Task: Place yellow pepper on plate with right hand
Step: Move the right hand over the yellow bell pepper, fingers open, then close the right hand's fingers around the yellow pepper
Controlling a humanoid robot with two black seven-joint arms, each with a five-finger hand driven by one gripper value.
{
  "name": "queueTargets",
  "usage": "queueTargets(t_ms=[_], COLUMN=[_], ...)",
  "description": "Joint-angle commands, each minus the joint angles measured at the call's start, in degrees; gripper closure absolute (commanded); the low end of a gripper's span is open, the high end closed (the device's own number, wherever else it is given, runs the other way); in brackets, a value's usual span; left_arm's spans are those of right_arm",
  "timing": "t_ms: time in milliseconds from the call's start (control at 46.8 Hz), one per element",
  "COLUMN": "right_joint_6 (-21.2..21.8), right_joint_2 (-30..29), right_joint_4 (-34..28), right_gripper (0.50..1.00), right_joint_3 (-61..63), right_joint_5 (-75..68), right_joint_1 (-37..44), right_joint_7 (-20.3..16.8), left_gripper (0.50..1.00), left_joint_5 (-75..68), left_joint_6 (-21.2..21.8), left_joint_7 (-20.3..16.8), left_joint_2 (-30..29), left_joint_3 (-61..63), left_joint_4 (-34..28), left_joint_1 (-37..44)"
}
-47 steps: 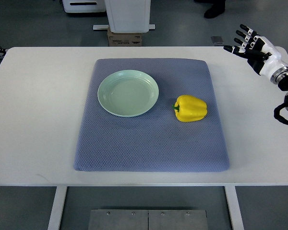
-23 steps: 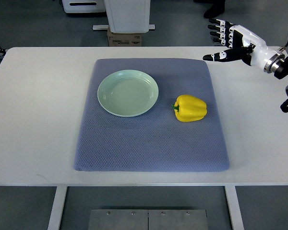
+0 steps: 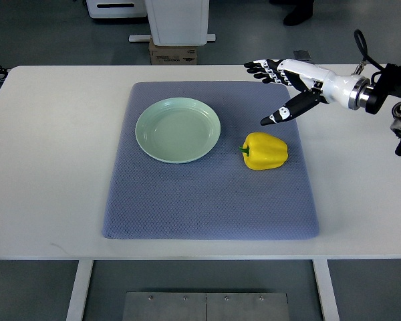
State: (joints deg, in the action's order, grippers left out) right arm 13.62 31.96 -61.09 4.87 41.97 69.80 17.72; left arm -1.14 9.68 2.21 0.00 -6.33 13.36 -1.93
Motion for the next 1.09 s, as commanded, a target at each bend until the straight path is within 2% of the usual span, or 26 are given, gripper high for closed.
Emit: queueTargets(t_ms=[0,128,535,684,855,1069], right_joint_6=[0.00,-0.09,-0.61,-0.88,-3.86,-4.22], right_joint_2=[-0.23,-0.76,-3.31,-5.33,-7.35,-7.53], right_joint_4=[0.01,0.01,0.71,3.34,5.89,5.72], right_gripper=[0.548,0.567,0.567,0.567,0.574,0.580], right_joint_3=[-2.84,-6.36,-11.46,-14.27,-17.35,-18.93], right_joint_5=[0.74,1.27,2.68,2.68,2.68,2.68], right_joint_1=[1.39,3.15,4.12,4.03,4.12,4.21], right_joint_7=[0.03,0.03,-0.06,-0.06,0.47,0.56], left_gripper=[0.500,0.500,0.500,0.500,0.500,0.500], left_joint_5=[0.00,0.00,0.00,0.00,0.00,0.00], left_joint_6=[-0.01,-0.01,-0.01,-0.01,-0.01,-0.01], left_joint_7=[-0.01,-0.01,-0.01,-0.01,-0.01,-0.01], left_joint_2=[0.00,0.00,0.00,0.00,0.00,0.00], left_joint_3=[0.00,0.00,0.00,0.00,0.00,0.00], left_joint_4=[0.00,0.00,0.00,0.00,0.00,0.00], left_joint_1=[0.00,0.00,0.00,0.00,0.00,0.00])
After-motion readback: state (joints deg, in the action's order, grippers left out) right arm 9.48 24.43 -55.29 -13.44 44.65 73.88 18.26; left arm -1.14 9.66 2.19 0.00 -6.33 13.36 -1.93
